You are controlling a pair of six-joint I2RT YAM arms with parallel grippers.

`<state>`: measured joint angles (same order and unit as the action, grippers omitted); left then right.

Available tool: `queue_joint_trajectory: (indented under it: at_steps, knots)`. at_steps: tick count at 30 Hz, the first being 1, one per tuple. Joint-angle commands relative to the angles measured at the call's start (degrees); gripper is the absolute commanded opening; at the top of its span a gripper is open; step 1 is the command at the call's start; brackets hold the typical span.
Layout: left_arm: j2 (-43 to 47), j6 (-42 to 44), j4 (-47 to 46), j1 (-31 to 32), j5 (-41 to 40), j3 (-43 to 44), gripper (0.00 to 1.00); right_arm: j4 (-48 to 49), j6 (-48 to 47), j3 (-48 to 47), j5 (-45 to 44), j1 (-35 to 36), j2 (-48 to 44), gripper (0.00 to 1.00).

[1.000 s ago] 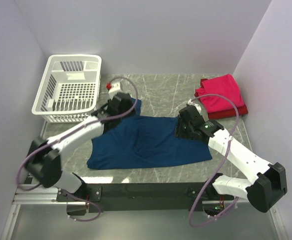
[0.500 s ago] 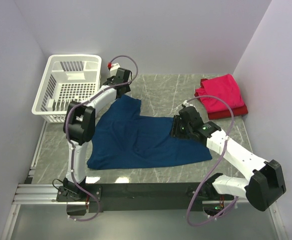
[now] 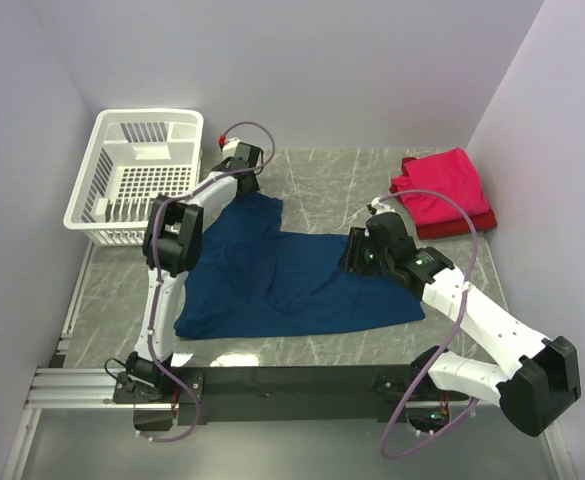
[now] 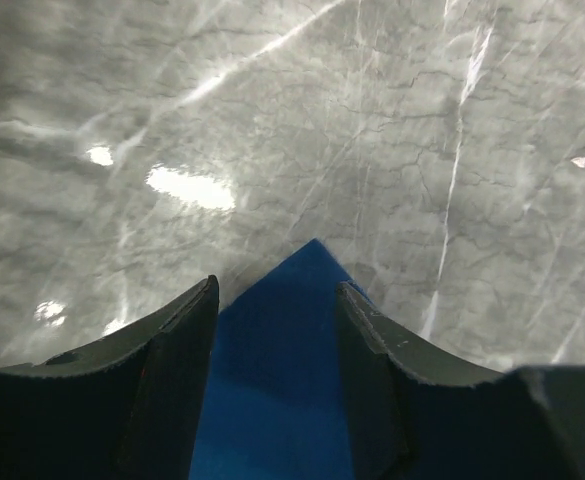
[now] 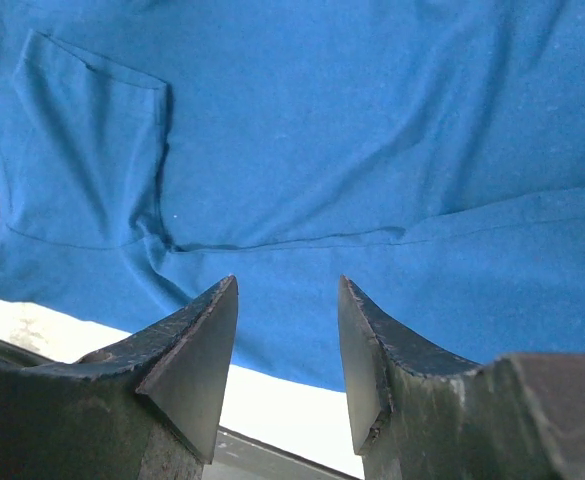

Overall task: Fold and stack the t-shirts
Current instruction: Fold the tshirt

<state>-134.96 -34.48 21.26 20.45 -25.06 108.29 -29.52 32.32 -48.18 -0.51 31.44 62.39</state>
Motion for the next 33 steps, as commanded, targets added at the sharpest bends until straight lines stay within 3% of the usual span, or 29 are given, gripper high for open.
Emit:
queue_joint_trajectory:
  at_steps: [1, 12, 21, 24, 25, 33]
  knots:
    - [-1.88, 1.08, 0.19, 0.03, 0.80, 4.03, 0.56, 2.36, -0.06, 0.90, 1.47, -0.50, -2.01, 0.52]
    - [-5.40, 1.78, 1.15, -0.41, 2.29, 6.84, 0.55, 2.89, 0.99, 3.71, 2.09, -0.50, -4.12, 0.52]
    - [-4.79, 2.40, -0.42, -0.41, 3.44, 2.63, 0.33, 3.59, 1.26, 4.41, 2.45, -0.50, -4.65, 0.52]
    - [-4.44, 2.75, -1.04, -0.41, 4.14, 2.01, 0.17, 3.76, 1.35, 4.59, 1.66, -0.50, -4.30, 0.52]
    - [-4.35, 2.66, -0.95, -0.41, 4.05, 2.01, 0.00, 3.94, 1.35, 4.59, 1.40, -0.50, -4.12, 0.52]
    - [1.70, 3.10, -4.11, -0.41, 4.49, -3.68, 0.00, 5.09, -0.93, 0.29, -4.40, -7.26, 4.30, 0.52]
